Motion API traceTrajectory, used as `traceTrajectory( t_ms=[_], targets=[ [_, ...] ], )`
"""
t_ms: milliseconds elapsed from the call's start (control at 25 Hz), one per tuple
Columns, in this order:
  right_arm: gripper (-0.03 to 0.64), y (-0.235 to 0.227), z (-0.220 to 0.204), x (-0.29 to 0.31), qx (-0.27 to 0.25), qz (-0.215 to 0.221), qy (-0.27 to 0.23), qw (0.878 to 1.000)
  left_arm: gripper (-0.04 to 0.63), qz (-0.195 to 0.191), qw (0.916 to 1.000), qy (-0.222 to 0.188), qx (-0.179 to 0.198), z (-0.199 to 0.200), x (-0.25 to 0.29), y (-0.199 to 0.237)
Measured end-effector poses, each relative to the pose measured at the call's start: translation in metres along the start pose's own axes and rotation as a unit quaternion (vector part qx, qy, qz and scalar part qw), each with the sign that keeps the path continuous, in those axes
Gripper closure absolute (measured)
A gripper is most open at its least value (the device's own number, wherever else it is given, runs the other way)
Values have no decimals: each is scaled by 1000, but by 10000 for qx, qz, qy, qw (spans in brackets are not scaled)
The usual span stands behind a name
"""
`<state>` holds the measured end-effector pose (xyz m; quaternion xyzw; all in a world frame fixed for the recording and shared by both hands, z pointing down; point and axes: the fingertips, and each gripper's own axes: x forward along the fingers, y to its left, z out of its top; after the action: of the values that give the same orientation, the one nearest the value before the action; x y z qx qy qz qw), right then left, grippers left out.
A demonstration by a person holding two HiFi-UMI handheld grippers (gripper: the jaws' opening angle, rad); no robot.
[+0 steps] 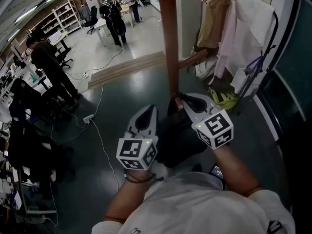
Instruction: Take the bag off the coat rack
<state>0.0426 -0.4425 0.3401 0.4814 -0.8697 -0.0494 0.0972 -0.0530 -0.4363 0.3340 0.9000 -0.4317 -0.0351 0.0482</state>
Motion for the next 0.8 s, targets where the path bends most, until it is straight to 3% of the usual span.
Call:
traceTrajectory(
  t_ms=[440,800],
  targets=[
    [586,9,34,-42,-3,-216,-380,9990,589,-84,9998,-171,34,16,-29,-6],
    [584,29,12,-69,622,-199,-455,9968,589,-106,9999,-118,-39,7,-54,-9]
  ],
)
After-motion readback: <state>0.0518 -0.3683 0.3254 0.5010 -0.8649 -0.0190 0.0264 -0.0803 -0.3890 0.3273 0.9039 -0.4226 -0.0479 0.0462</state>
